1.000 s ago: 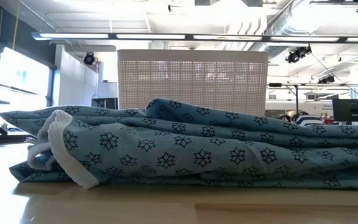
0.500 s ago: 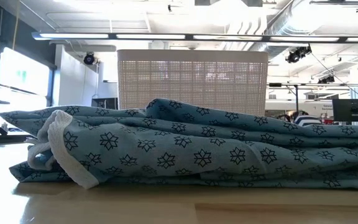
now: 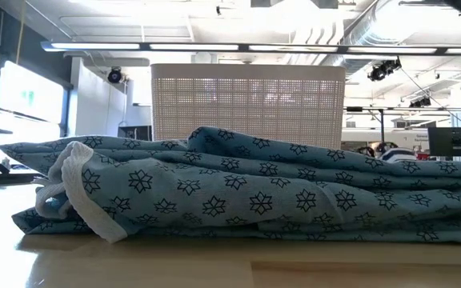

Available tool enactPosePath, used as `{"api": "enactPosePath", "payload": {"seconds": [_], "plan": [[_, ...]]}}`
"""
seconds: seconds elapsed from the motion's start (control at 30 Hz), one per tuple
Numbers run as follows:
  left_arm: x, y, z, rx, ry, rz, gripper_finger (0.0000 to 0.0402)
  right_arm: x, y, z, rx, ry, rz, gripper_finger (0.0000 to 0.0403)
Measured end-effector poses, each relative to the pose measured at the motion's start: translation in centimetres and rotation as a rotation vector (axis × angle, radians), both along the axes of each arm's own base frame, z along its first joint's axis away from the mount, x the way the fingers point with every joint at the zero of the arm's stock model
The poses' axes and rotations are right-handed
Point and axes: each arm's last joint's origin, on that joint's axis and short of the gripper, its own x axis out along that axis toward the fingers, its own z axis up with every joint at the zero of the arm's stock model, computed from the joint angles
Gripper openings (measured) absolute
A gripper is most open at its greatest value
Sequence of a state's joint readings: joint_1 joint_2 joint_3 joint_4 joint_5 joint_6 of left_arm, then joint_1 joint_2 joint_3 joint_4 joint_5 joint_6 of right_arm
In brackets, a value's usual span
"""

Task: Pick & place medical supplies in basket/bin
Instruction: Put the white pill bottle into the white bin

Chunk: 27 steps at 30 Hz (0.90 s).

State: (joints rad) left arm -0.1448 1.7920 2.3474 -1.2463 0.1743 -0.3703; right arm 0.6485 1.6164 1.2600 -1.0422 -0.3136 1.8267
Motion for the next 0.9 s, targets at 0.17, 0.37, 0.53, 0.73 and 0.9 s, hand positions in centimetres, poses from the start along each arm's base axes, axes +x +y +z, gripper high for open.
{"api": "enactPosePath", "payload": {"seconds": [0.17,0.37,0.53,0.73,0.9], "plan": [[-0.1,0.0,-0.1,0.001,0.013,-0.002,0.0335,0.1,0.3,-0.7,-0.038,0.019,0.002,0.0232],[-0.1,0.0,-0.1,0.008,0.011,-0.008,0.0335,-0.5,0.4,-0.8,-0.099,0.018,0.007,0.0232],[-0.1,0.0,-0.1,0.008,0.011,-0.008,0.0335,-0.7,0.5,-0.8,-0.124,0.013,0.007,0.0232],[-0.1,0.0,-0.1,0.009,0.01,-0.006,0.0335,-0.6,0.5,-0.8,-0.145,-0.01,-0.005,0.0232],[-0.1,0.0,-0.1,0.01,0.01,-0.006,0.0335,-1.0,0.5,-0.9,-0.181,0.007,-0.017,0.0232]]}}
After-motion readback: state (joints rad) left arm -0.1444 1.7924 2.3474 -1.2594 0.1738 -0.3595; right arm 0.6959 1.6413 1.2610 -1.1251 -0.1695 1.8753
